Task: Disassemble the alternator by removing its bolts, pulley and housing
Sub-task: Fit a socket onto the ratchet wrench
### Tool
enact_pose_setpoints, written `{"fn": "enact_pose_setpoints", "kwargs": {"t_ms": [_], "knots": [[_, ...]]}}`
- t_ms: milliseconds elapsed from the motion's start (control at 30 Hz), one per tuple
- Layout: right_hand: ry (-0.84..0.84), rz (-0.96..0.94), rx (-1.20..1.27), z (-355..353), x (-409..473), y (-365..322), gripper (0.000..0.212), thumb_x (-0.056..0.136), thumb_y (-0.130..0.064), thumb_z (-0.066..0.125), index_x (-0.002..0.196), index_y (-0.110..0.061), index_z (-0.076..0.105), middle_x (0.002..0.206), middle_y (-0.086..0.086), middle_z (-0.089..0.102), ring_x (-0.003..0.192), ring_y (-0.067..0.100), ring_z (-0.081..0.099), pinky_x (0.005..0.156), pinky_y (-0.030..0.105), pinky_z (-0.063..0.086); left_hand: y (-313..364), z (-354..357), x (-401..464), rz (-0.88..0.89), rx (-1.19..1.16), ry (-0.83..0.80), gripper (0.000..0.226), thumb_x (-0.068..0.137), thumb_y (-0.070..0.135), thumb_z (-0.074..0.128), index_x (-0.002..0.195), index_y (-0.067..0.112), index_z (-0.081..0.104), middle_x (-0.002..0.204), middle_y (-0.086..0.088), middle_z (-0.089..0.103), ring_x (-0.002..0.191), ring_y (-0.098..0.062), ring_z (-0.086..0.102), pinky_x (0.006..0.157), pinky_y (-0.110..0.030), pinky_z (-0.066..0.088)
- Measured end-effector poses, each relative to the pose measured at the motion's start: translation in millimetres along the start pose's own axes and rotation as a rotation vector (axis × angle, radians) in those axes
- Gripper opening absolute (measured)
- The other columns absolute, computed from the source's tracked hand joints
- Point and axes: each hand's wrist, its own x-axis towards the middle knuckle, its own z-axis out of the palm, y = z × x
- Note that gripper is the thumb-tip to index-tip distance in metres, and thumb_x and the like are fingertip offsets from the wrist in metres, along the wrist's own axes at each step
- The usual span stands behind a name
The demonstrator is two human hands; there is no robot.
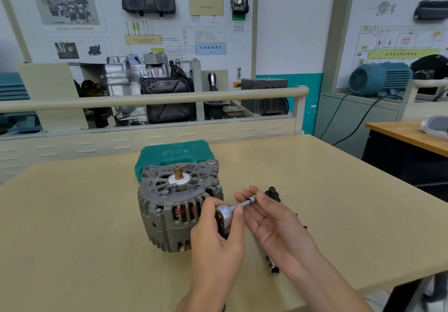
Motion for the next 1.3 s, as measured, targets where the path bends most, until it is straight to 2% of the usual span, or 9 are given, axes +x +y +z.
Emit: {"fn": "enact_pose_setpoints", "kwargs": {"t_ms": [467,600,800,900,967,1033,1100,1167,1300], "knots": [[0.074,0.116,0.225,11.1,11.2,5.8,0.010,0.079,0.005,0.051,0.084,0.004,0.060,0.072,0.018,0.066,0.063,0.025,0.070,0.056,0.033,0.059,-6.3,0.9,-2.4,0.099,0.151,0.001,0.020,0.086,0.013,0.063,0.075,0.015,0.046,0.049,0.013,0.049,0.040,-0.004,0.041,0.041,-0.006,0.028],[0.116,0.116,0.271,12.1,14.1,9.6,0.014,0.089,0.004,0.047,0.083,0.003,0.060,0.077,0.017,0.063,0.059,0.023,0.068,0.059,0.034,0.058,-6.9,-1.2,-1.7,0.124,0.204,-0.020,0.022,0.085,0.013,0.064,0.075,0.017,0.045,0.051,0.013,0.050,0.040,-0.005,0.043,0.040,-0.007,0.027],[0.140,0.146,0.298,17.6,19.5,13.6,0.018,0.092,0.001,0.046,0.079,0.003,0.059,0.068,0.015,0.065,0.054,0.022,0.067,0.055,0.031,0.057,-8.6,-6.3,0.2,0.168,0.290,-0.018,0.024,0.084,0.016,0.066,0.076,0.019,0.044,0.046,0.010,0.043,0.043,-0.002,0.044,0.040,-0.007,0.027],[0.088,0.237,0.208,14.1,17.9,15.9,0.020,0.095,-0.010,0.045,0.089,0.004,0.058,0.081,0.017,0.069,0.063,0.022,0.069,0.054,0.034,0.059,-11.5,-10.9,5.8,0.155,0.319,-0.049,0.025,0.086,0.022,0.062,0.075,0.022,0.040,0.053,0.012,0.051,0.048,-0.003,0.049,0.041,-0.009,0.030],[0.082,0.299,0.132,12.0,17.3,17.0,0.032,0.099,-0.019,0.042,0.097,0.007,0.061,0.083,0.018,0.069,0.067,0.025,0.069,0.053,0.035,0.058,-15.7,-12.8,6.5,0.161,0.354,-0.071,0.029,0.087,0.021,0.063,0.075,0.026,0.037,0.048,0.008,0.047,0.052,-0.003,0.052,0.043,-0.009,0.033],[0.143,0.338,0.104,10.3,17.5,16.2,0.042,0.101,-0.020,0.038,0.083,0.008,0.064,0.069,0.015,0.067,0.058,0.025,0.068,0.055,0.038,0.056,-19.8,-11.2,2.8,0.172,0.409,-0.096,0.035,0.087,0.023,0.064,0.075,0.033,0.033,0.051,0.012,0.046,0.056,-0.004,0.055,0.045,-0.010,0.037],[0.209,0.397,0.055,11.2,15.5,13.4,0.043,0.101,-0.019,0.036,0.073,0.001,0.062,0.057,0.008,0.061,0.050,0.021,0.063,0.062,0.038,0.047,-20.9,-6.8,-1.1,0.215,0.458,-0.125,0.038,0.087,0.025,0.064,0.076,0.037,0.030,0.058,0.014,0.053,0.057,-0.011,0.058,0.044,-0.012,0.037],[0.267,0.443,0.057,9.9,15.0,10.2,0.042,0.101,-0.016,0.035,0.065,-0.005,0.055,0.048,0.001,0.049,0.053,0.017,0.051,0.063,0.031,0.041,-19.1,-2.4,-4.8,0.269,0.507,-0.155,0.029,0.084,0.028,0.062,0.080,0.033,0.034,0.061,0.007,0.060,0.052,-0.018,0.060,0.041,-0.023,0.040],[0.342,0.463,-0.020,10.6,16.6,7.4,0.042,0.098,-0.010,0.032,0.057,-0.013,0.040,0.048,-0.003,0.035,0.057,0.014,0.035,0.060,0.026,0.034,-16.7,-1.0,-7.1,0.341,0.469,-0.178,0.027,0.075,0.027,0.063,0.091,0.035,0.043,0.053,0.007,0.055,0.044,-0.013,0.055,0.038,-0.021,0.043]]}}
